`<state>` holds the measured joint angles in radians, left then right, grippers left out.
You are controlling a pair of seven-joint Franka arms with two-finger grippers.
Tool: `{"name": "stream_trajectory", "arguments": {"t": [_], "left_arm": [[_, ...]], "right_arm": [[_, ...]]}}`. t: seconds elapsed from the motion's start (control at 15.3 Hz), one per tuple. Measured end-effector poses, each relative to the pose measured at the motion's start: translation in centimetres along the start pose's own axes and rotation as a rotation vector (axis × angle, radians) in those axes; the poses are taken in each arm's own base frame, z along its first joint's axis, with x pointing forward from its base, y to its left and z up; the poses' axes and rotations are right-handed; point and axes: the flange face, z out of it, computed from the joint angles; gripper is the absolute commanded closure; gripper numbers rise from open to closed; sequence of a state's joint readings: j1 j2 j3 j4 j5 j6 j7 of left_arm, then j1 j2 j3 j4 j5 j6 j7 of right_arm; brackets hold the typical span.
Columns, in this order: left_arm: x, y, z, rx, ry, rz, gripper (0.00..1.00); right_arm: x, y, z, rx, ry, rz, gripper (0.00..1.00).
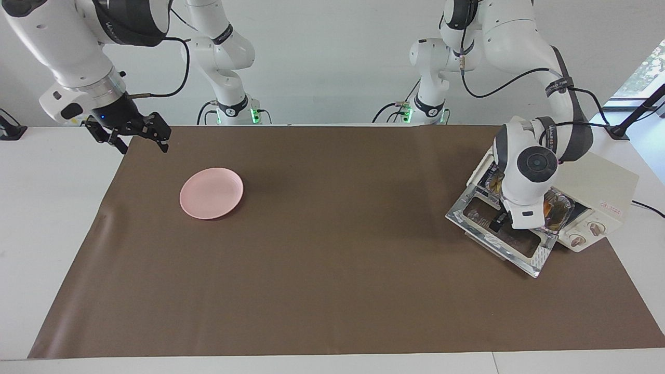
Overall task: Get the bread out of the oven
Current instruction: 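Lower the left gripper into the oven and grasp the foil tray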
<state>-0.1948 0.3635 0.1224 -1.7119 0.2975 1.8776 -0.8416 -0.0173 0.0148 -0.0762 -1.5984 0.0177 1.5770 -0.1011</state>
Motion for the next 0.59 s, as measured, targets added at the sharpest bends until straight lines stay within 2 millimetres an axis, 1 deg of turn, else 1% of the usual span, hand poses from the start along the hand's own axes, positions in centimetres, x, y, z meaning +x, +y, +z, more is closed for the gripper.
{"name": "stream_trajectory", "arguments": {"t": [0.33, 0.59], "left_arm": [[-0.01, -0.08, 0.18, -0.004, 0.001, 0.0, 0.0], [-0.51, -0.15, 0.85, -0.015, 0.006, 0.007, 0.05]], "right_arm": [[0.0, 0.0, 0.0, 0.0, 0.0, 0.0, 0.0], [0.0, 0.0, 0.0, 0.0, 0.0, 0.0, 0.0]]}}
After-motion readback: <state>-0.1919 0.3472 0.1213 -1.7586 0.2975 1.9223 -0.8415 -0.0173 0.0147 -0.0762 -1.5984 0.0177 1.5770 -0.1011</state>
